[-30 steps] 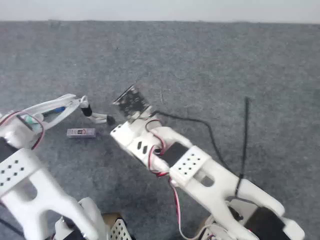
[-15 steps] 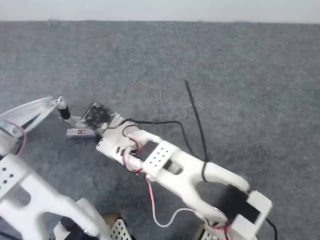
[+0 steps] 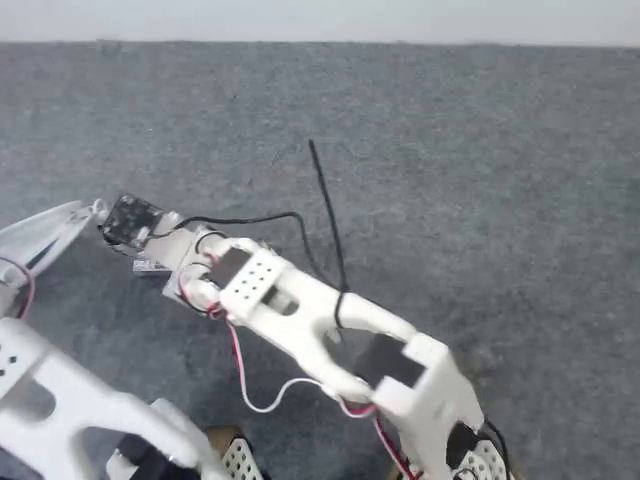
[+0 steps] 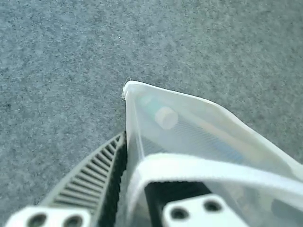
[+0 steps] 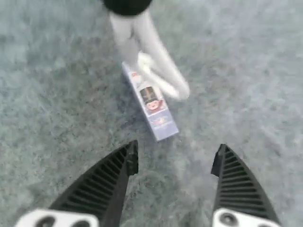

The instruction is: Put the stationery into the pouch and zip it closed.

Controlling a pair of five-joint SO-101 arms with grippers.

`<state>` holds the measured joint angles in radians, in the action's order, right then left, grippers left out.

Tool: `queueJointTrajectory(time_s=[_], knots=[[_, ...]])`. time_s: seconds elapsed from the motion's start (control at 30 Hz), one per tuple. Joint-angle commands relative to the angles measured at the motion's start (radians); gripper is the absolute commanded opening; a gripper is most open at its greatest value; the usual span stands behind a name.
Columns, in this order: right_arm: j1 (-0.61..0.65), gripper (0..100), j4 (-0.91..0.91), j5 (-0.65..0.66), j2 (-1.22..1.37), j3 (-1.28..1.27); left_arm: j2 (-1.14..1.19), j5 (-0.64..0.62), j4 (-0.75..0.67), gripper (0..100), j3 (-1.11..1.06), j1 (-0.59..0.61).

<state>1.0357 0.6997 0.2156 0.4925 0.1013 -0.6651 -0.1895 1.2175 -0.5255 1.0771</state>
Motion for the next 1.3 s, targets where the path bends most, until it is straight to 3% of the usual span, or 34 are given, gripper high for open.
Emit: queueJointTrajectory(time_s=[0.0, 0.23, 0.5, 1.0, 1.27], knots=[[0.012, 25.4, 0.079, 0.068, 0.044, 0.167, -0.015, -0.015, -0.048, 1, 0.073, 0.006], [0.007, 25.4, 0.168, 0.083, 0.170, 0.342, -0.015, -0.017, -0.048, 1, 0.071, 0.002], [0.010, 25.3, 0.160, 0.155, 0.252, 0.385, -0.015, -0.017, -0.048, 1, 0.071, 0.000], [0.001, 24.7, 0.165, 0.158, 0.414, 0.548, -0.015, -0.017, -0.048, 1, 0.070, 0.000], [-0.002, 0.4, 0.165, 0.160, 0.415, 0.580, -0.015, -0.017, -0.048, 1, 0.070, -0.002]])
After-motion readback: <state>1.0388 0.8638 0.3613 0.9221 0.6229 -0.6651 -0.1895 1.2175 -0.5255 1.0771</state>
